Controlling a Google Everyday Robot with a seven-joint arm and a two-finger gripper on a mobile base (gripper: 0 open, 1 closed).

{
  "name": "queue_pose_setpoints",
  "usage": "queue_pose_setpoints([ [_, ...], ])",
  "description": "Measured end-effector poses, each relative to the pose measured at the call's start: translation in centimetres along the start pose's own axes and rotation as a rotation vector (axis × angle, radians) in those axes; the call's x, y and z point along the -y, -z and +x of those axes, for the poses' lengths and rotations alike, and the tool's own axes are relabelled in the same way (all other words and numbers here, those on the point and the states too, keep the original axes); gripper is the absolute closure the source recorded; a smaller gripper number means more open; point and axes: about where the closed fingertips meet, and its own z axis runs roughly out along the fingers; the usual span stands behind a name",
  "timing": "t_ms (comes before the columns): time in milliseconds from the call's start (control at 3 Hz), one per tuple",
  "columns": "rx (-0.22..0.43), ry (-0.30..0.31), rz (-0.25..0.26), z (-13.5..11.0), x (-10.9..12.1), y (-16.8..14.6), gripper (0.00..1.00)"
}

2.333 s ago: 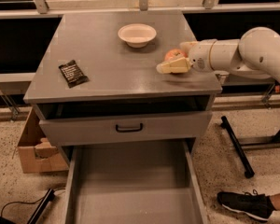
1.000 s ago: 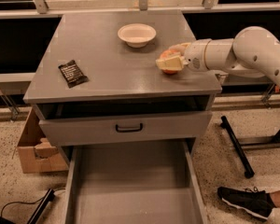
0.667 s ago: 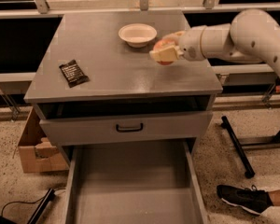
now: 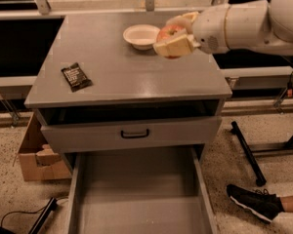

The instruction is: Place apple into middle drawer

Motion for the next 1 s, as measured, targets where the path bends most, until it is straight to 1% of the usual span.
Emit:
queue_pose_setpoints([
  [333,0.010,0.018,0.006,-0.2,-3.8,3.8,1.00],
  [667,-0.015,0.004,0.038,5.0,-8.4,7.5,1.00],
  [1000,-0.038,0.033,0.073,10.1,-10.1,10.9,1.00],
])
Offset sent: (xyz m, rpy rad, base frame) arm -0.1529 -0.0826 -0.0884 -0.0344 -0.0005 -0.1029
